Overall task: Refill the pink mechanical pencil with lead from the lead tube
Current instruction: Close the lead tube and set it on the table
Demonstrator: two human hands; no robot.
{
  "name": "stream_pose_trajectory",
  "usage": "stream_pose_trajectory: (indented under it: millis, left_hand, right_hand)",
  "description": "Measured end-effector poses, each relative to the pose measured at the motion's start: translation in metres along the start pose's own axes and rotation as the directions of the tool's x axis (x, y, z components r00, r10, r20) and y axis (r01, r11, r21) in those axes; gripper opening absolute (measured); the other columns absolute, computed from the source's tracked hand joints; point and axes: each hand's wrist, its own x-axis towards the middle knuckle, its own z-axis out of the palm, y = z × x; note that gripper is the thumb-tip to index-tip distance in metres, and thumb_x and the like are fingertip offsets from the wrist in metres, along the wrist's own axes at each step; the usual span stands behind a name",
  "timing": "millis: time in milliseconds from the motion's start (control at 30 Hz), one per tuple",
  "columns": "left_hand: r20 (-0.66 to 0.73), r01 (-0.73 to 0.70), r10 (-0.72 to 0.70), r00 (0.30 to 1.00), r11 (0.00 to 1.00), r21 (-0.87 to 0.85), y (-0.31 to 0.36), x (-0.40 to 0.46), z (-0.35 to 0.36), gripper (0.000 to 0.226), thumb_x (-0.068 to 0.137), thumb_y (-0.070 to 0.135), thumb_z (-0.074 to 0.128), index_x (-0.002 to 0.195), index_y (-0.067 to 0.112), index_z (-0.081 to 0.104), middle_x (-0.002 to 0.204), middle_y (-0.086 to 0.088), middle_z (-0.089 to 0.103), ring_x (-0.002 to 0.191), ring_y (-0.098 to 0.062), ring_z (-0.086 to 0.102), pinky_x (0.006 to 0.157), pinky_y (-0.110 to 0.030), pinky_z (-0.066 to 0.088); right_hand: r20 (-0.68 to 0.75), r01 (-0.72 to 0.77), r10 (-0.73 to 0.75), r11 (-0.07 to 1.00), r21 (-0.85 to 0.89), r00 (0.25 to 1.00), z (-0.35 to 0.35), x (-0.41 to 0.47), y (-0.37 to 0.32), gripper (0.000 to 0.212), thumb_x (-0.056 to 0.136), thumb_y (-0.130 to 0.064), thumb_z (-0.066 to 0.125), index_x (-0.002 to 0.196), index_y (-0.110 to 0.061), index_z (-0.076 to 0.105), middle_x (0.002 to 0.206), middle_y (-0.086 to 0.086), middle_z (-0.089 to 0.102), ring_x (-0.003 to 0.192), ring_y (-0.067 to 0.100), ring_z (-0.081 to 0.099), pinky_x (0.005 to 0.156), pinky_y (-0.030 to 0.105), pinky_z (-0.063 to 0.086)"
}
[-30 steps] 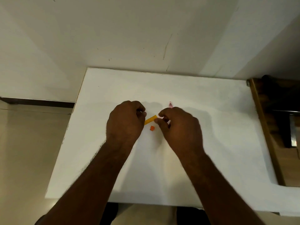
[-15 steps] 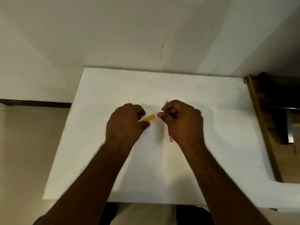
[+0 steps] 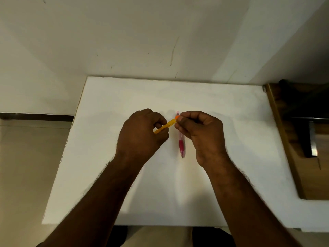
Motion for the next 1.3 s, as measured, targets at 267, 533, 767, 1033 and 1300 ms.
stream_pose_trajectory:
  millis: [267,533,767,1033,1300]
  left_hand:
    - [0.004,-0.027,0.027,1.000,0.999,0.035,0.001,0.000,-0.003,0.013,0.080,0.028,0.076,0.093,0.026,0.077,0.084,0.009,0.067,0.083,-0.014,0.061,0.070,-0.030,0.047]
    - [0.057,-0.014,0.011,0.998,0.999,0.048,0.000,-0.001,-0.004,0.014,0.079,0.027,0.075,0.093,0.025,0.077,0.084,0.008,0.067,0.084,-0.015,0.061,0.072,-0.032,0.047]
    - [0.071,0.010,-0.013,0.997,0.999,0.054,-0.001,-0.002,0.000,0.011,0.076,0.028,0.075,0.087,0.027,0.076,0.078,0.011,0.065,0.078,-0.013,0.061,0.067,-0.030,0.044]
    - [0.084,0.366,-0.367,0.926,0.930,0.025,0.001,-0.001,0.014,0.014,0.073,0.037,0.076,0.081,0.029,0.067,0.077,0.011,0.071,0.074,-0.012,0.066,0.057,-0.021,0.039]
    - [0.110,0.434,-0.437,0.893,0.899,0.054,-0.001,0.002,0.017,0.031,0.074,0.043,0.084,0.088,0.020,0.070,0.087,0.002,0.074,0.082,-0.019,0.069,0.067,-0.025,0.040]
  right_hand:
    - [0.034,0.113,-0.108,0.948,-0.298,0.994,-0.003,0.001,0.001,0.012,0.085,-0.012,0.080,0.097,-0.014,0.080,0.085,0.002,0.080,0.076,0.014,0.077,0.085,0.038,0.063]
    - [0.156,0.216,-0.163,0.878,-0.428,0.974,-0.009,0.004,0.001,0.008,0.090,-0.014,0.075,0.095,-0.020,0.078,0.082,-0.003,0.078,0.075,0.007,0.075,0.082,0.024,0.060]
    - [0.187,0.230,-0.159,0.856,-0.464,0.969,-0.008,0.004,0.003,0.011,0.093,-0.015,0.072,0.098,-0.021,0.078,0.084,-0.003,0.079,0.073,0.016,0.077,0.076,0.034,0.064]
    - [0.147,0.337,-0.324,0.671,-0.660,0.934,-0.004,-0.002,0.003,0.023,0.093,-0.021,0.072,0.115,-0.024,0.075,0.105,-0.006,0.076,0.085,0.005,0.064,0.087,0.020,0.054]
    - [0.156,0.234,-0.219,0.397,-0.888,0.963,-0.002,-0.003,0.011,0.045,0.089,-0.033,0.074,0.129,-0.018,0.061,0.107,0.003,0.073,0.097,0.024,0.069,0.079,0.029,0.045]
